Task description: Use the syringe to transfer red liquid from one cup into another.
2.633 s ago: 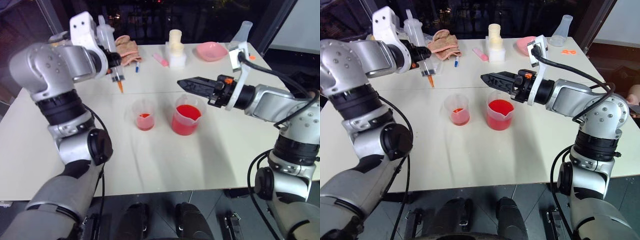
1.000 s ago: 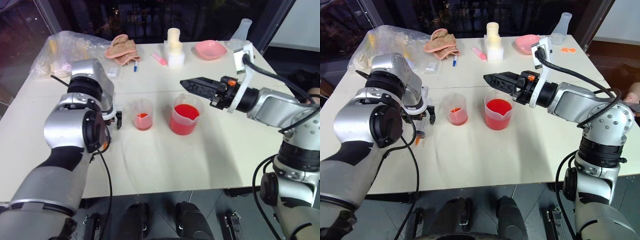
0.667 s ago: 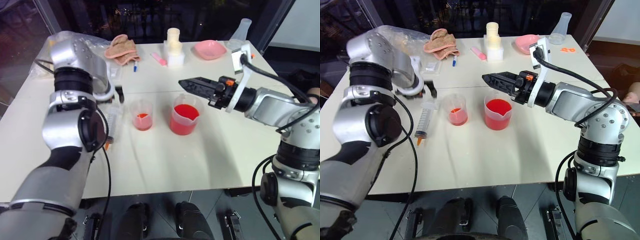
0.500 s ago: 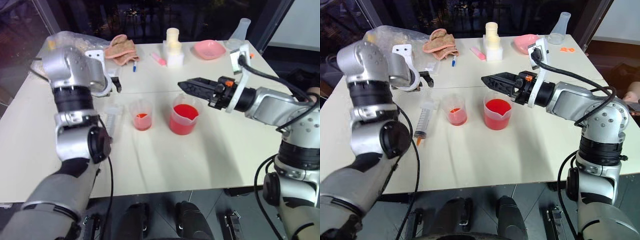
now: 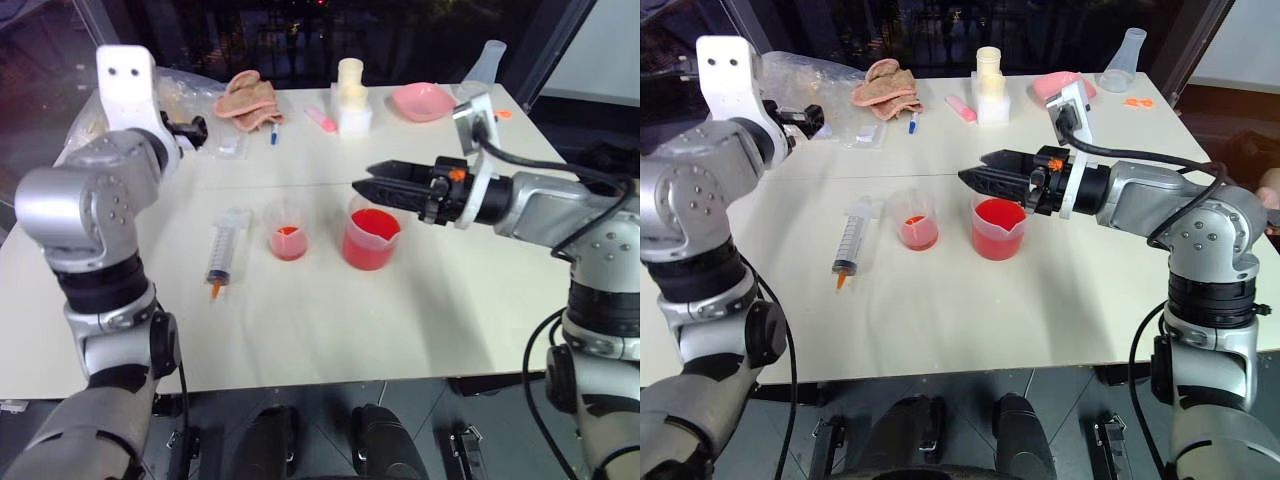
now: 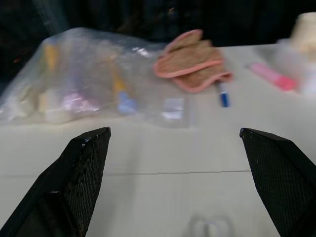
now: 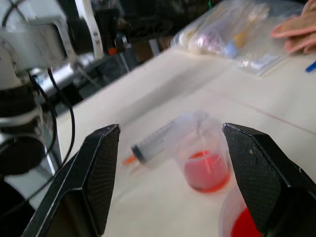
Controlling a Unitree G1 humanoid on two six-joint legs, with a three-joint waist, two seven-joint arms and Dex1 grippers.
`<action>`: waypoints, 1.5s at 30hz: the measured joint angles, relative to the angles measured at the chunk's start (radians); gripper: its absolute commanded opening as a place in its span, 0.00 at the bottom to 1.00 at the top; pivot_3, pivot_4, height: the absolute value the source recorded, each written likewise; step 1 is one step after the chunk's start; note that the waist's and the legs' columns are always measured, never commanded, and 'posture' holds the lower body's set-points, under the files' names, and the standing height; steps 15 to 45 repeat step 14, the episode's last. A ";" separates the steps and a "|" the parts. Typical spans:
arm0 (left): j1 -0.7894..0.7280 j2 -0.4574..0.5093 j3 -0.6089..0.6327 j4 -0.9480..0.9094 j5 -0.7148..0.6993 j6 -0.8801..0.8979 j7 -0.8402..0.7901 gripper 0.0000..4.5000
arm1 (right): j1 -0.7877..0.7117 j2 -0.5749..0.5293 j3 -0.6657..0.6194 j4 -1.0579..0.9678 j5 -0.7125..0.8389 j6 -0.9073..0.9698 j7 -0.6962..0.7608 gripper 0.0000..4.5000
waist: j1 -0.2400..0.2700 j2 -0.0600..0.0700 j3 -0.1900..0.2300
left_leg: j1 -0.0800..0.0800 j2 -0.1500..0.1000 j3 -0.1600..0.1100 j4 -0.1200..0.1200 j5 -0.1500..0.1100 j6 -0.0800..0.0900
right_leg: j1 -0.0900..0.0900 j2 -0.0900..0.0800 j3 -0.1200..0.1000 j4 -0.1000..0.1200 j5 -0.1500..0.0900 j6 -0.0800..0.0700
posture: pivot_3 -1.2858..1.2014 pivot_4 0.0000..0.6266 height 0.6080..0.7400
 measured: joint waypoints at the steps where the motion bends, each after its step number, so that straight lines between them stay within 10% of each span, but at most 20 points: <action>1: 0.052 0.021 0.000 -0.043 -0.014 0.011 -0.028 0.98 | 0.000 -0.036 0.012 -0.001 -0.010 0.001 0.041 0.77 | -0.004 0.000 0.000 | 0.000 0.000 0.000 0.000 0.000 0.000 | 0.000 0.000 0.000 0.000 0.000 0.000 | 0.52 0.24 1.00; 14: 0.288 0.231 0.065 -0.227 -0.227 0.157 -0.374 0.98 | -0.006 -0.288 0.225 0.050 -0.337 -0.207 0.515 0.77 | 0.000 -0.001 0.000 | 0.002 0.002 -0.001 0.000 0.000 0.008 | 0.008 0.001 -0.002 -0.011 0.003 -0.005 | 0.52 0.24 1.00; 45: 0.288 0.231 0.065 -0.227 -0.227 0.157 -0.374 0.98 | -0.006 -0.288 0.225 0.050 -0.337 -0.207 0.515 0.77 | 0.000 -0.001 0.000 | 0.002 0.002 -0.001 0.000 0.000 0.008 | 0.008 0.001 -0.002 -0.011 0.003 -0.005 | 0.52 0.24 1.00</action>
